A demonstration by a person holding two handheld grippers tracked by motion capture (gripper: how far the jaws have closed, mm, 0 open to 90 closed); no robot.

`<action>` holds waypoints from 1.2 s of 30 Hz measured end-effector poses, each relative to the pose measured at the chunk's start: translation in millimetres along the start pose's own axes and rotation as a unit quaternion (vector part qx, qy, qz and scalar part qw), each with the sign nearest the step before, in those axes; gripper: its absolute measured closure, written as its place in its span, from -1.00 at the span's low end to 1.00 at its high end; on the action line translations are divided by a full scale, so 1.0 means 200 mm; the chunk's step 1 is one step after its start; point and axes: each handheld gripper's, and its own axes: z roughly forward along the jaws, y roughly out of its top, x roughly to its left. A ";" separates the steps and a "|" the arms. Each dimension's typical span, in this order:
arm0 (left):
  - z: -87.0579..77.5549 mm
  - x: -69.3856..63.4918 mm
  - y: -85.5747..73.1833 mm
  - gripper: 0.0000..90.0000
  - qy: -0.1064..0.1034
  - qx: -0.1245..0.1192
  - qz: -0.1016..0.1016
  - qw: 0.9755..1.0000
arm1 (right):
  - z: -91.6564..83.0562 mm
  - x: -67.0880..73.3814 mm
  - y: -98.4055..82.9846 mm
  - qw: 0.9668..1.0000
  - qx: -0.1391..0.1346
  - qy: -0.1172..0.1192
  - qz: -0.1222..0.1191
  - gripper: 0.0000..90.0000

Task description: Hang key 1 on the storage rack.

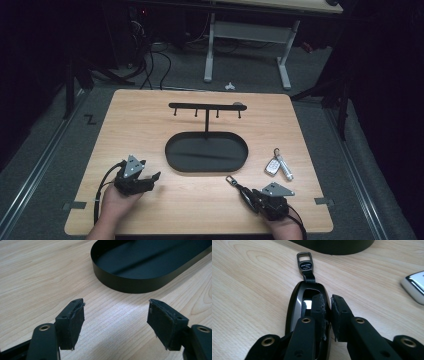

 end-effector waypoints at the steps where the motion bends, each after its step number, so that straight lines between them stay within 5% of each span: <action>1: 0.00 0.00 0.00 -0.33 0.000 0.000 0.000 1.000 | 0.00 0.00 0.00 1.000 0.000 0.000 0.000 0.79; 12: 0.00 0.00 0.00 -0.33 0.000 0.004 0.001 1.000 | 0.00 -0.05 0.00 1.000 -0.008 -0.004 -0.001 0.72; 22: -0.01 0.00 -0.01 -0.33 0.000 0.004 0.000 1.000 | -0.04 -0.03 0.03 0.999 -0.020 0.029 0.022 0.44; 26: 0.00 0.00 -0.01 -0.33 -0.002 0.007 0.002 1.000 | -0.03 0.00 0.07 0.999 -0.025 0.039 0.014 0.34; 36: 0.00 -0.01 -0.01 -0.33 -0.003 0.010 0.006 1.000 | 0.01 0.04 0.19 0.998 0.008 0.058 -0.004 0.17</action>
